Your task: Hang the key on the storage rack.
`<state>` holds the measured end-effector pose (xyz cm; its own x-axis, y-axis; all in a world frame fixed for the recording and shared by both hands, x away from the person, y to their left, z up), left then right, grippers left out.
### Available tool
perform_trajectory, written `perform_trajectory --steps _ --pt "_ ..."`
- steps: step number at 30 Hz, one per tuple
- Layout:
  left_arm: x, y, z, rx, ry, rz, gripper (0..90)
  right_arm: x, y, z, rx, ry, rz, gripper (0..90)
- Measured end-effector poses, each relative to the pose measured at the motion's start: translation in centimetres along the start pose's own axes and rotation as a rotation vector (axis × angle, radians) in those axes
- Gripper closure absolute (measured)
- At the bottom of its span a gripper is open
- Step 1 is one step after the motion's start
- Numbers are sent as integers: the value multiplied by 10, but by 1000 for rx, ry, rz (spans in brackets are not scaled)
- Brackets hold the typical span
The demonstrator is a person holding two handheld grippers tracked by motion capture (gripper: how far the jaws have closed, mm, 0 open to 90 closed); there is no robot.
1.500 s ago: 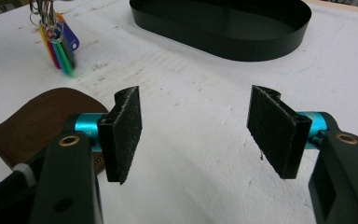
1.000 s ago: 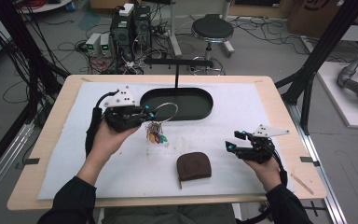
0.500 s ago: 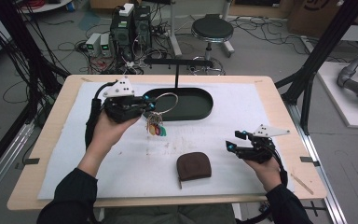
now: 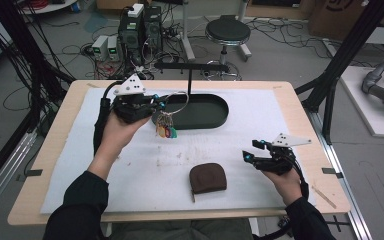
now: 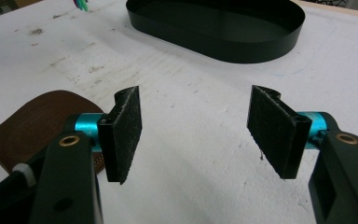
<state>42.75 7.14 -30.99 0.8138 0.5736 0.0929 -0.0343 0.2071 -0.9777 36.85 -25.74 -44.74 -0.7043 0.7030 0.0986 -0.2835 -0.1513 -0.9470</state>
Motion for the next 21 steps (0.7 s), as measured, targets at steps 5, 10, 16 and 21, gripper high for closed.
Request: perform_trajectory --steps 5,10,16,21 --pt "11 1 -5 5 -19 1 867 0 1 0 4 1 -4 360" --pt "24 0 -10 13 -43 -3 867 0 1 0 3 1 -2 360" --pt "39 0 -18 24 -71 -1 867 -1 1 -1 2 -1 1 360" --pt "49 1 -24 26 -94 14 867 -1 1 -1 4 -4 -2 360"
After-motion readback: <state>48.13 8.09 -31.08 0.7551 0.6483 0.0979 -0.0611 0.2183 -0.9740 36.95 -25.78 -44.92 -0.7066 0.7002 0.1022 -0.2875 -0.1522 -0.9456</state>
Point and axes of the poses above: each handheld gripper's, and its own axes: z roughly backward along the jaws, y roughly out of its underside, x roughly to its left, the point moved 8 cm from there along -z, roughly forward along the jaws, and after that the axes turned 11 degrees about -x, right-handed, at the moved point
